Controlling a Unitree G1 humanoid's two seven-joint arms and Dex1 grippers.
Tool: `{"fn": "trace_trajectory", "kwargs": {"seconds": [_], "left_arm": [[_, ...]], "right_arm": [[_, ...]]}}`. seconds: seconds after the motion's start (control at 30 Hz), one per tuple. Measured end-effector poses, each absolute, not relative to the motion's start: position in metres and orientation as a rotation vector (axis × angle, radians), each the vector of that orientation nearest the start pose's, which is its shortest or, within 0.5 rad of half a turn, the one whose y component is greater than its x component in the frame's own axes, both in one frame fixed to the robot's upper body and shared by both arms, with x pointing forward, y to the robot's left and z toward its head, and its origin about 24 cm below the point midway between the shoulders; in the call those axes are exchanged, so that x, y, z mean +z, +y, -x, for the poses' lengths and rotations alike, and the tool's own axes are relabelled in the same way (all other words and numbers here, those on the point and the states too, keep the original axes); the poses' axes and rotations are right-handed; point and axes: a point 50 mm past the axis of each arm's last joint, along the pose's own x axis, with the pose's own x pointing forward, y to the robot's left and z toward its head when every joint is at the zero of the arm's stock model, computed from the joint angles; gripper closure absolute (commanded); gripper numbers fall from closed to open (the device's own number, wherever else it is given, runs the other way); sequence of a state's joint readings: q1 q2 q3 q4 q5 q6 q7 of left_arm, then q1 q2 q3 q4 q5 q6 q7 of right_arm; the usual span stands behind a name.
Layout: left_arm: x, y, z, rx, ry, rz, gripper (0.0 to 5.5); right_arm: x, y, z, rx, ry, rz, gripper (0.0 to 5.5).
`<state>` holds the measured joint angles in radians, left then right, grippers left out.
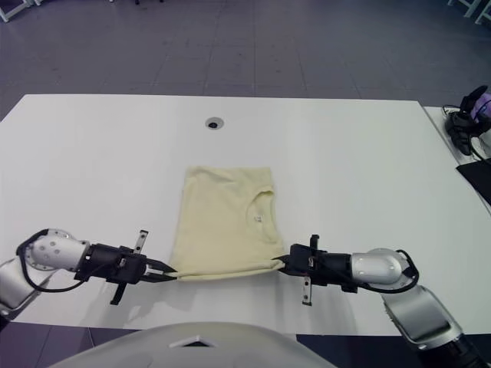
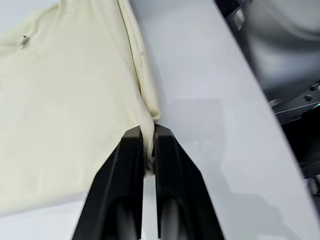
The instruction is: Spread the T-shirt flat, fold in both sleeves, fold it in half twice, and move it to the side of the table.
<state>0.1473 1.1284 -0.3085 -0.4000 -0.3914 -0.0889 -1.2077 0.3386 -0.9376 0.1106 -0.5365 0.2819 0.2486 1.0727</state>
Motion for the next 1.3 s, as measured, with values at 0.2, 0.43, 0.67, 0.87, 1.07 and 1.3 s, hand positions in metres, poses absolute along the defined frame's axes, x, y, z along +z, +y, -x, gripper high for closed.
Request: {"fn": "trace_trajectory", "kwargs": {"seconds": [0.2, 0.43, 0.67, 0.87, 1.07, 1.3], "left_arm": [[0.119, 0.187, -0.123, -1.850, 0.514, -0.341, 5.38], [0.143, 0.185, -0.137, -1.802, 0.522, -0.312, 5.38], [0.126, 0.186, -0.211, -1.651, 0.490, -0.314, 5.39], [0.107, 0.190, -0.240, -1.612, 0.556, -0.301, 5.39], [0.094, 0.194, -0.249, -1.597, 0.579, -0.254, 5.39], [0.114, 0.202, -0.250, -1.601, 0.531, -0.142, 5.39]], "right_arm": [[0.106, -0.201, -0.117, 1.580, 0.698, 0.224, 5.50], [0.120, -0.208, -0.132, 1.543, 0.695, 0.180, 5.50], [0.103, -0.205, -0.206, 1.324, 0.576, 0.280, 5.50], [0.084, -0.202, -0.236, 1.256, 0.569, 0.274, 5.50], [0.074, -0.198, -0.243, 1.248, 0.565, 0.254, 5.50], [0.095, -0.191, -0.250, 1.302, 0.473, 0.241, 5.50]]}}
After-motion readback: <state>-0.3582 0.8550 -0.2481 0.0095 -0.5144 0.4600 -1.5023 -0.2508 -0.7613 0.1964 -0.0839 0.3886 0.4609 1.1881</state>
